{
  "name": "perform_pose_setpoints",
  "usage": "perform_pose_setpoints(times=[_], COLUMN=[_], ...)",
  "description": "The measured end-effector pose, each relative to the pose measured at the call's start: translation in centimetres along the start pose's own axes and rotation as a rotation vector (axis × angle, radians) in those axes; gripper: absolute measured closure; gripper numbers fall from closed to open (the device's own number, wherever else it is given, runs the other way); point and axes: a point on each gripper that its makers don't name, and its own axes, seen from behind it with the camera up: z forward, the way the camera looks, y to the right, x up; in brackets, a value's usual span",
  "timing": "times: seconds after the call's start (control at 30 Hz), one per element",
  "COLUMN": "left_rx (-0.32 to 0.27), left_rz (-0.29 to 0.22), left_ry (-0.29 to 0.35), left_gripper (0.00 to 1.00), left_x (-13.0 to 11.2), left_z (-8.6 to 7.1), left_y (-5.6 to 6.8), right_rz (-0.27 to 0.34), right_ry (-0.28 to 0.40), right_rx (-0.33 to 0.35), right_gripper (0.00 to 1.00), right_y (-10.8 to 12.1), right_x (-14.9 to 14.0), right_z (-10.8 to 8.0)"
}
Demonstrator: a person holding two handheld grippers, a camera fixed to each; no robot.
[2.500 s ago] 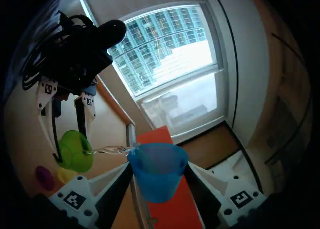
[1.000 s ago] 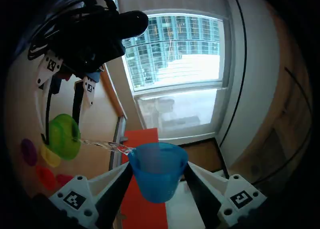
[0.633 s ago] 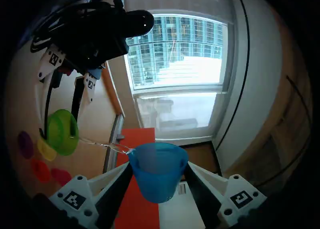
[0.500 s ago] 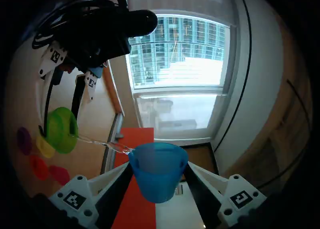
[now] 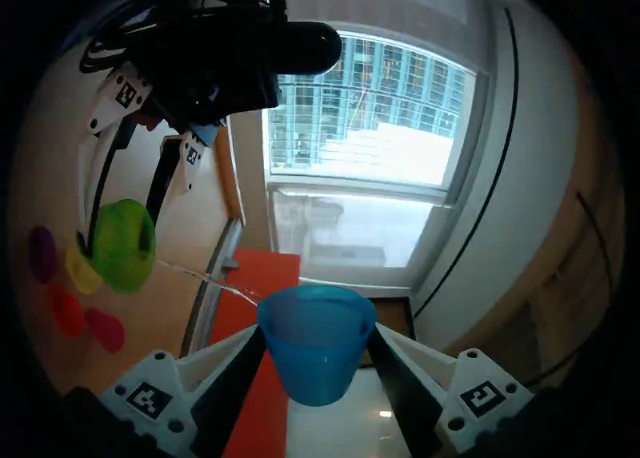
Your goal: Pour water
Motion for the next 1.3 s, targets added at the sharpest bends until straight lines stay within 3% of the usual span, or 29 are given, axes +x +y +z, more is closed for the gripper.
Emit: perform_pose_setpoints(times=[0.47, 0.6, 0.7, 0.9, 1.3], left_rx=[0.003, 0.005, 0.008, 0.012, 0.04], left_rz=[-0.002, -0.002, -0.003, 0.0, 0.012], left_ry=[0.005, 0.008, 0.01, 0.013, 0.02], left_gripper=[0.13, 0.13, 0.13, 0.13, 0.13], left_x=[0.4, 0.6, 0.7, 0.9, 1.4], left_z=[0.0, 0.1, 0.0, -0.3, -0.8], left_y=[0.0, 0.0, 0.0, -0.1, -0.9], right_rz=[-0.112, -0.115, -0.085, 0.083, 0.567], right_ry=[0.012, 0.019, 0.024, 0.019, -0.01], right_rx=[-0.019, -0.019, -0.022, -0.03, -0.022], right_gripper=[0.11, 0.11, 0.11, 0.11, 0.11], right_y=[0.6, 0.6, 0.6, 0.8, -0.6], right_x=[1.1, 1.6, 1.8, 1.4, -0.3], right_z=[-0.3, -0.5, -0.6, -1.3, -3.3])
